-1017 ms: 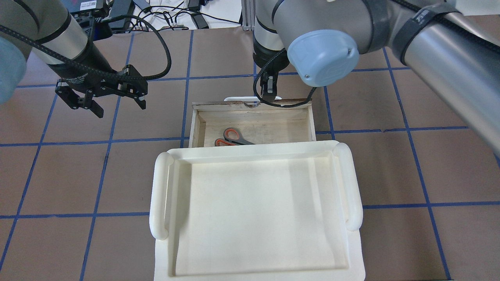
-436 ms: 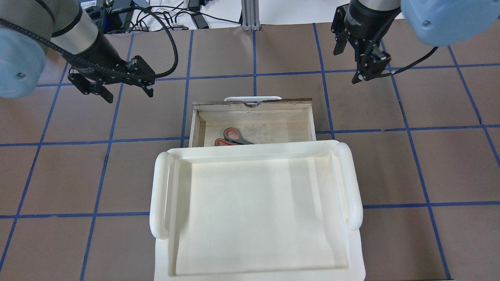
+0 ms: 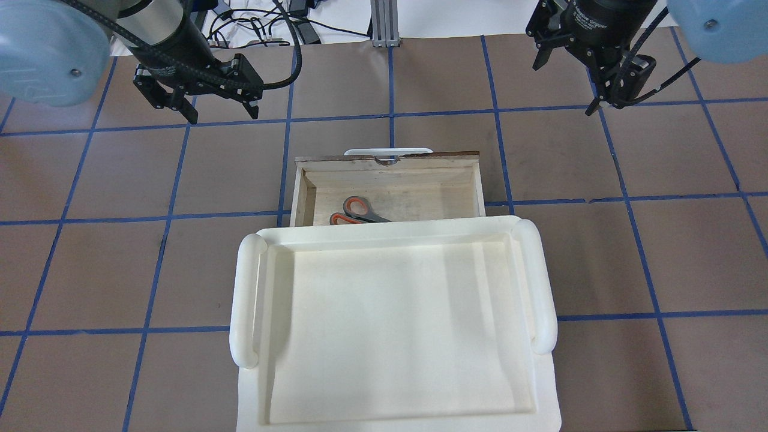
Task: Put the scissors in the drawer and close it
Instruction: 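Raise the right gripper out of the drawer and back to rest, then move the left gripper over the white drawer handle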
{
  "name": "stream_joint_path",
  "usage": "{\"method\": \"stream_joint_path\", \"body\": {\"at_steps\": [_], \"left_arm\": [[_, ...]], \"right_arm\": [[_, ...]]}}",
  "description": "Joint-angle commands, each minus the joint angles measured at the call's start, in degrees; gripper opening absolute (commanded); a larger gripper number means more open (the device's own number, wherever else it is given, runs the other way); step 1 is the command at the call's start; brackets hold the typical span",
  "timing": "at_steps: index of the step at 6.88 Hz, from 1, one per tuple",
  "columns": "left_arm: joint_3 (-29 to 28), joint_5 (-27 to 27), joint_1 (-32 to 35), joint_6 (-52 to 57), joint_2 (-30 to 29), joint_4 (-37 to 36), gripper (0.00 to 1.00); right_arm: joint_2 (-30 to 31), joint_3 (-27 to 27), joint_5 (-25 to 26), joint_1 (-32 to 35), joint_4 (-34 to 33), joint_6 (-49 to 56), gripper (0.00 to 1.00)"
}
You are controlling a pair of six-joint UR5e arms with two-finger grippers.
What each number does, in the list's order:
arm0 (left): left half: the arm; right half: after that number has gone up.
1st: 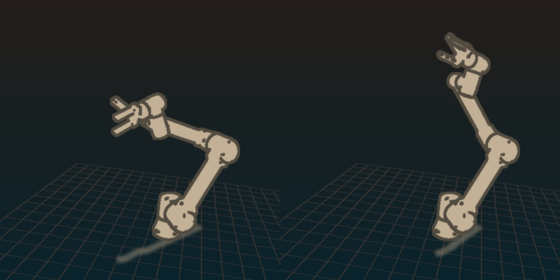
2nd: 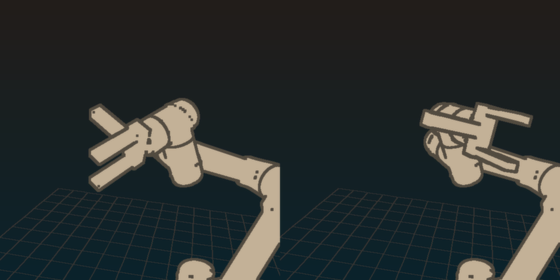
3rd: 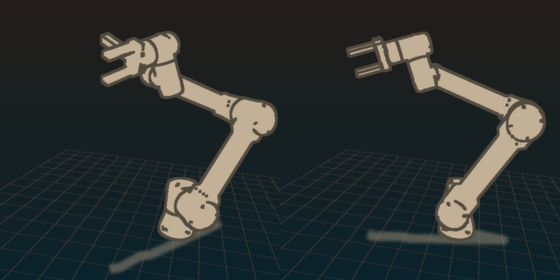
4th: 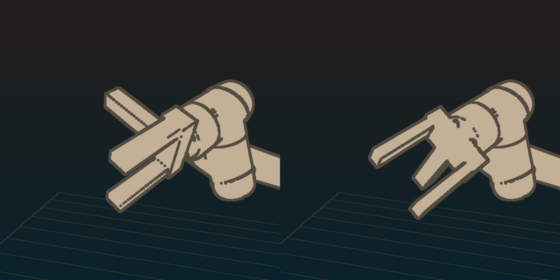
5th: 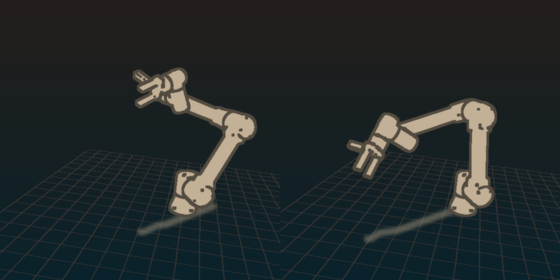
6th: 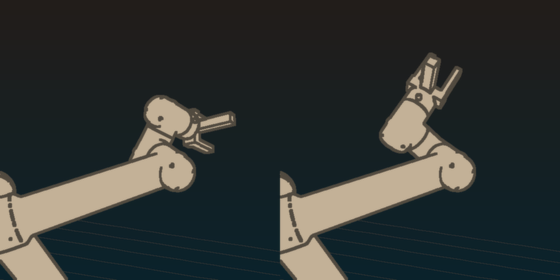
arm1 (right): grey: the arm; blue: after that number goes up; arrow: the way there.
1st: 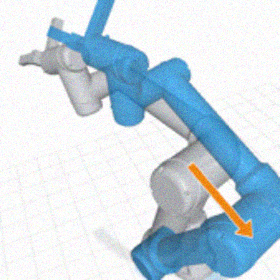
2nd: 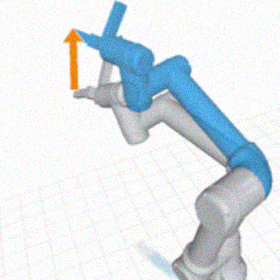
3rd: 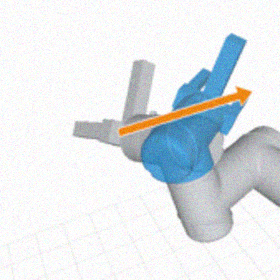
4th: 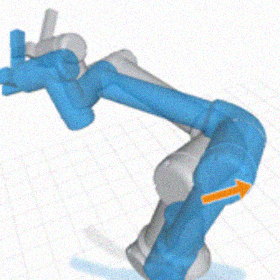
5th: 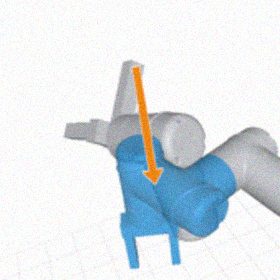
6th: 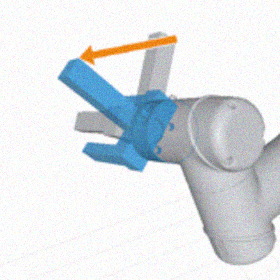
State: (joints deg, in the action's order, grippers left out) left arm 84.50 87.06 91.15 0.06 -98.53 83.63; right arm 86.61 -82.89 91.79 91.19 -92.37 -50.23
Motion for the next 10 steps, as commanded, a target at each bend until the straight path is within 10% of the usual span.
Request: {"method": "stream_joint_path", "body": {"at_steps": [1, 4, 10], "left_arm": [[-1.27, 0.48, 4.72, -0.85, -4.37, -4.59, 1.0], [-1.88, 0.48, 10.79, -8.04, -11.66, -13.12, 1.0], [-5.65, 0.48, 14.76, -13.16, -23.28, -17.3, 1.0]], "right_arm": [[0.05, 0.09, 0.32, -0.05, -0.18, 18.83, 1.0], [1.01, 0.09, 4.79, -3.63, 0.52, 46.29, 1.0], [-1.25, 5.44, -3.99, -2.77, 1.4, 49.0, 1.0]]}}
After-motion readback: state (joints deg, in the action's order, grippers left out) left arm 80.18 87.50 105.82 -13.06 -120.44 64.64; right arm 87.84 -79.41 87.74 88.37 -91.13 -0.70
